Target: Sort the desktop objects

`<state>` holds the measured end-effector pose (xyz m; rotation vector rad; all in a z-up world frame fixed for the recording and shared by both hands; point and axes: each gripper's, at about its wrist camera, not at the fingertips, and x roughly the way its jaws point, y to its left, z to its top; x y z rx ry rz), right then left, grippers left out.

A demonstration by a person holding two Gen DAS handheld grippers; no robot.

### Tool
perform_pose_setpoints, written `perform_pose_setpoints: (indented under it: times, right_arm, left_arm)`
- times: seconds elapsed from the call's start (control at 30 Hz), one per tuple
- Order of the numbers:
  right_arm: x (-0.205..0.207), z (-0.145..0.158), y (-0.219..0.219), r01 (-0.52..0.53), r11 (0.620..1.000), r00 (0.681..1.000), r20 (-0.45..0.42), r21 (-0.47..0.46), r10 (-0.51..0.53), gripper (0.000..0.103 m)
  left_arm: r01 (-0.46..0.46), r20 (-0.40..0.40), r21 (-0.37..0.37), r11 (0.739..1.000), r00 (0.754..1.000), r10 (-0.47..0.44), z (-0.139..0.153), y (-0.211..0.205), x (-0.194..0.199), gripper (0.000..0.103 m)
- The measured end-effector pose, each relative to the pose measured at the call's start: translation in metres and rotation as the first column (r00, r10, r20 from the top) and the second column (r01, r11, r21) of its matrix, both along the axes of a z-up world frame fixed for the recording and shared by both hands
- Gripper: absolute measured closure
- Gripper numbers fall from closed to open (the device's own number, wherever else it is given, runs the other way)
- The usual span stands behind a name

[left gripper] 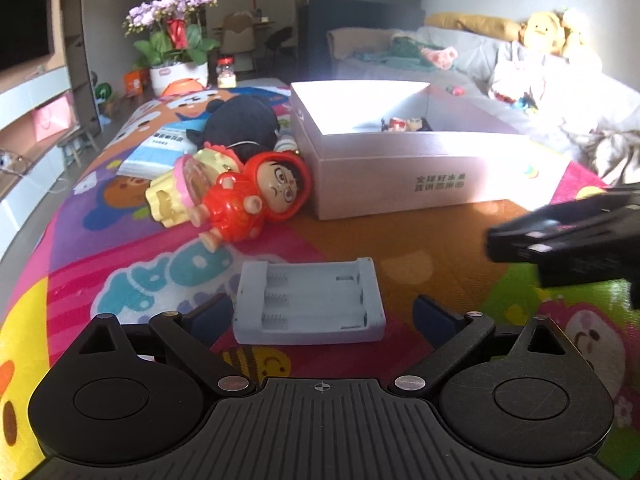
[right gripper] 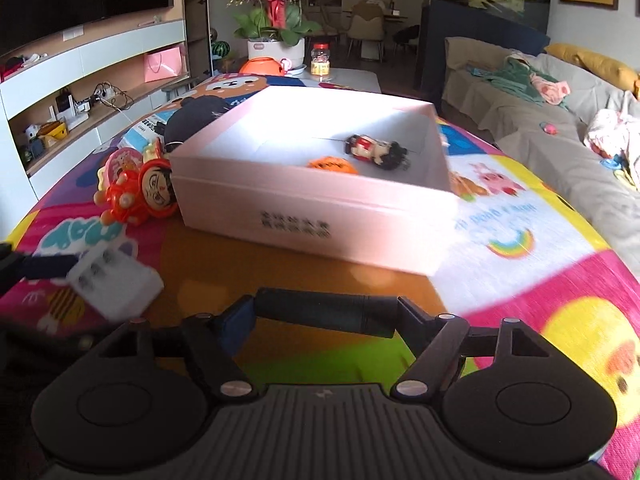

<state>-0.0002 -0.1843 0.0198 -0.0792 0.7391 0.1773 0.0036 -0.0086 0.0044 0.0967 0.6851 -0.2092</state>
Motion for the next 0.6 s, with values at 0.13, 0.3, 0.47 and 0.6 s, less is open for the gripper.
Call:
perform_pose_setpoints:
  times: [0.13,0.3,0.47,0.6]
  right_arm:
    - [-0.018,0.003,-0.014,-0.025,1.000,1.000,-0.004,0.009,0.025,0.027]
    - [-0.040,0.010,-0.024,-0.101,0.995,0.995,-0.001,0.007,0.101,0.027]
    - [-0.060,0.036,-0.036,-0.135,0.991,0.986,0.100,0.002,0.134,0.027]
    - [-0.068,0.066,-0.051,-0.102,0.994,0.972,0.214,0.039,0.091,0.027]
  left_arm:
    - [-0.017,0.007,0.037,0.999,1.000,0.017,-0.001,-0.006,0.000,0.014]
    - [0.007,0.029,0.054,0.999,1.000,-0.009,0.003,-0.009,-0.011,0.020]
    - [0.072,0.151,-0.024,0.997,0.986,-0.067,0.049,-0.013,-0.027,0.021]
    - [0.127,0.305,-0.014,0.992,0.945,-0.117,0.090,-0.022,-0.021,0.021]
